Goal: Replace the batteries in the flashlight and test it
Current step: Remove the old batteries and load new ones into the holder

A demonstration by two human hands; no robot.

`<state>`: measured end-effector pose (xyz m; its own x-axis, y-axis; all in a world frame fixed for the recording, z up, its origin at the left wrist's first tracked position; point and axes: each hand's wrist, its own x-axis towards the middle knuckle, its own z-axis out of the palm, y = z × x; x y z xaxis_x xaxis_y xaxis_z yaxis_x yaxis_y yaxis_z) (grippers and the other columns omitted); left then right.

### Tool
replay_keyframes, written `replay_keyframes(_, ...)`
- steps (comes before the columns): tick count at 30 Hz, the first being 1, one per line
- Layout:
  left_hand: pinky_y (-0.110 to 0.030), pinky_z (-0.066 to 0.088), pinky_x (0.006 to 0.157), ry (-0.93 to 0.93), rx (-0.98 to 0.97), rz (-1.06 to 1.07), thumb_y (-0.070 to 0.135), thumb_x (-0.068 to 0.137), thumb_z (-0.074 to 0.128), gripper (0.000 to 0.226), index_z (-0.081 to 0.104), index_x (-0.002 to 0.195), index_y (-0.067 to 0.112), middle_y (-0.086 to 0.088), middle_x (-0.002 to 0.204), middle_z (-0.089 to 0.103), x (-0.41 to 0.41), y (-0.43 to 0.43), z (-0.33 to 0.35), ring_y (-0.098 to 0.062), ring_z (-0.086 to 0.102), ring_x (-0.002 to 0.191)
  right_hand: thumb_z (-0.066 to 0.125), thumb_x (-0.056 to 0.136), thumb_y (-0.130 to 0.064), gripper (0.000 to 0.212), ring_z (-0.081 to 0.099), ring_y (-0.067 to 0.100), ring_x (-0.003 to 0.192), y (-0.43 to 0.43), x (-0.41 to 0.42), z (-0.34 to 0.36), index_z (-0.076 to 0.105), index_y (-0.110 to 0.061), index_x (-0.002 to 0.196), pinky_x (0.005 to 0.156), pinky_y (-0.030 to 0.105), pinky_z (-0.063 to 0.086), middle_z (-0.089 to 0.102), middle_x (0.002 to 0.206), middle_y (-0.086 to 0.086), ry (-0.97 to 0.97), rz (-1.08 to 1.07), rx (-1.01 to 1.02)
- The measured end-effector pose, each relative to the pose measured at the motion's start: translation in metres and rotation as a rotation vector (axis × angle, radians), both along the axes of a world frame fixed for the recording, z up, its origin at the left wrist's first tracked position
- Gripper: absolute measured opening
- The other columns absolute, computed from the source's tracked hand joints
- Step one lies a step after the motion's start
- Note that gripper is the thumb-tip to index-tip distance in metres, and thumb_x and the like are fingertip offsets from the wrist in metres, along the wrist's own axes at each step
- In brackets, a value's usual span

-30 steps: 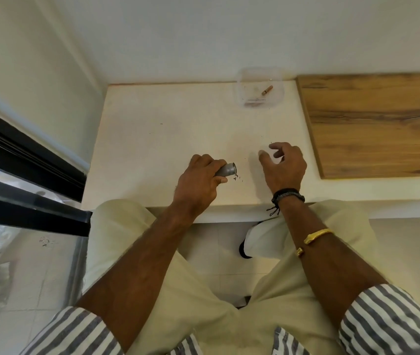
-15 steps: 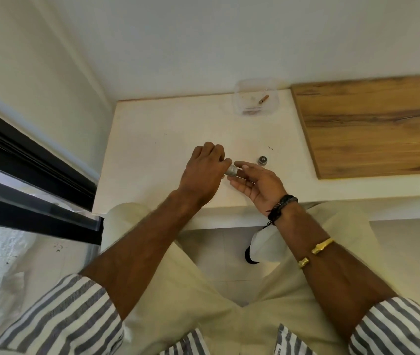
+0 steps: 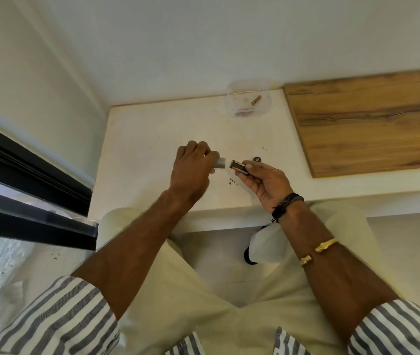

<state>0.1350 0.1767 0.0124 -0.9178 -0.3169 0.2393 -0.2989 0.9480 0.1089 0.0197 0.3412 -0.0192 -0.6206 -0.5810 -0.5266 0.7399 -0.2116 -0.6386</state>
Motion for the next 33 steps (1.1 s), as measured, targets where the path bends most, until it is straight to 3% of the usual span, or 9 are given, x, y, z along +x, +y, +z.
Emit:
replay_keyframes(7, -0.037, 0.050, 0.077, 0.154, 0.459, 0.284, 0.006, 0.088, 0.064, 0.031, 0.067, 0.115, 0.020, -0.002, 0.103, 0.066, -0.006, -0.010, -0.014, -0.022, 0.056, 0.099, 0.063, 0.091, 0.010, 0.017, 0.071, 0.035, 0.102, 0.008, -0.011, 0.002, 0.068, 0.007, 0.107, 0.086, 0.032, 0.063, 0.070, 0.117, 0.026, 0.030, -0.105, -0.041)
replay_keyframes(11, -0.025, 0.051, 0.080, 0.365, 0.760, 0.426, 0.009, 0.084, 0.068, 0.029, 0.069, 0.113, 0.015, 0.001, 0.102, 0.071, -0.016, -0.011, -0.014, -0.016, 0.066, 0.094, 0.062, 0.091, 0.011, 0.018, 0.075, 0.032, 0.097, 0.006, -0.013, 0.001, 0.069, 0.006, 0.106, 0.087, 0.032, 0.062, 0.071, 0.116, 0.025, 0.043, -0.127, -0.073)
replay_keyframes(13, -0.028, 0.052, 0.082, 0.409, 0.832, 0.508, 0.009, 0.082, 0.069, 0.028, 0.070, 0.110, 0.014, -0.001, 0.100, 0.073, -0.021, -0.015, -0.014, -0.017, 0.067, 0.094, 0.060, 0.091, 0.013, 0.019, 0.073, 0.034, 0.102, 0.005, -0.014, 0.000, 0.069, 0.007, 0.107, 0.089, 0.033, 0.062, 0.070, 0.119, 0.028, 0.049, -0.127, -0.077)
replay_keyframes(19, -0.026, 0.052, 0.081, 0.396, 0.845, 0.549, 0.008, 0.081, 0.070, 0.028, 0.070, 0.109, 0.013, -0.002, 0.102, 0.073, -0.034, -0.024, -0.017, -0.016, 0.067, 0.091, 0.054, 0.091, 0.018, 0.029, 0.067, 0.041, 0.116, 0.002, -0.017, -0.004, 0.063, 0.014, 0.118, 0.097, 0.039, 0.057, 0.066, 0.124, 0.032, 0.085, -0.116, -0.087)
replay_keyframes(23, -0.023, 0.049, 0.075, 0.382, 0.811, 0.563, 0.009, 0.082, 0.068, 0.026, 0.070, 0.107, 0.013, -0.002, 0.098, 0.073, -0.037, -0.027, -0.018, -0.015, 0.064, 0.087, 0.054, 0.091, 0.019, 0.030, 0.066, 0.042, 0.118, -0.001, -0.018, -0.004, 0.062, 0.015, 0.119, 0.099, 0.041, 0.056, 0.065, 0.126, 0.033, 0.109, -0.120, -0.088)
replay_keyframes(28, -0.029, 0.053, 0.080, 0.367, 0.785, 0.540, 0.012, 0.082, 0.069, 0.023, 0.070, 0.105, 0.014, 0.000, 0.096, 0.073, -0.038, -0.024, -0.017, -0.013, 0.065, 0.085, 0.054, 0.091, 0.018, 0.028, 0.067, 0.042, 0.117, -0.004, -0.017, -0.006, 0.064, 0.013, 0.116, 0.099, 0.040, 0.056, 0.068, 0.121, 0.030, 0.122, -0.112, -0.086)
replay_keyframes(33, -0.039, 0.054, 0.090, 0.337, 0.775, 0.527, 0.020, 0.085, 0.071, 0.034, 0.064, 0.117, 0.010, -0.005, 0.114, 0.070, -0.034, -0.023, -0.015, -0.020, 0.065, 0.103, 0.055, 0.090, 0.019, 0.026, 0.069, 0.039, 0.112, -0.004, -0.014, -0.002, 0.066, 0.010, 0.112, 0.097, 0.038, 0.058, 0.072, 0.114, 0.025, 0.157, -0.112, -0.094)
